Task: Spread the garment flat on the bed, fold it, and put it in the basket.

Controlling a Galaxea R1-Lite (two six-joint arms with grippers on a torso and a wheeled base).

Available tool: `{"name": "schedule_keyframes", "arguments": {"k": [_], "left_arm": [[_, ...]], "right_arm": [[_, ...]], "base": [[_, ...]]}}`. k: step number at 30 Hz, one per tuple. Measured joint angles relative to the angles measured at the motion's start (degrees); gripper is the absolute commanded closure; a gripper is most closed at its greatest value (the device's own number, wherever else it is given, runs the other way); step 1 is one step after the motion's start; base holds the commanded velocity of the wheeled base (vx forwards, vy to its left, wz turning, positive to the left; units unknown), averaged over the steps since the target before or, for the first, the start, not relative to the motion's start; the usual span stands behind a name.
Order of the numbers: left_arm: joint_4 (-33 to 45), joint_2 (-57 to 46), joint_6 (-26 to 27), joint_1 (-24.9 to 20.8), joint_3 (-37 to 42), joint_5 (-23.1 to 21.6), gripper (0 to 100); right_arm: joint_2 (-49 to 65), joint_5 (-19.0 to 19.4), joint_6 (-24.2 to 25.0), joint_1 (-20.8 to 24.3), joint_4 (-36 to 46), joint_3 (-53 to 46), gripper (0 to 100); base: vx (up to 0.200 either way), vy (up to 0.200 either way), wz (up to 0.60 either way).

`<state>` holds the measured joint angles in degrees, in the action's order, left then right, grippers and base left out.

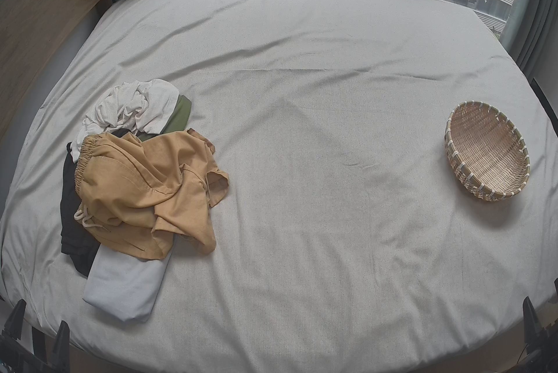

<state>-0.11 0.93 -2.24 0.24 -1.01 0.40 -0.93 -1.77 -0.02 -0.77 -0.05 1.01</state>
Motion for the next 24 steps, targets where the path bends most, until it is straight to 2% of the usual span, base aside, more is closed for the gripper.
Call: {"name": "schedule_keyframes", "arguments": {"k": [24], "left_arm": [[-0.11,0.0,0.06,0.0,0.0,1.05,0]], "right_arm": [[0.0,-0.37,0.49,-0.11,0.12,0.0,0]], "base": [[0.0,0.0,0.0]]}}
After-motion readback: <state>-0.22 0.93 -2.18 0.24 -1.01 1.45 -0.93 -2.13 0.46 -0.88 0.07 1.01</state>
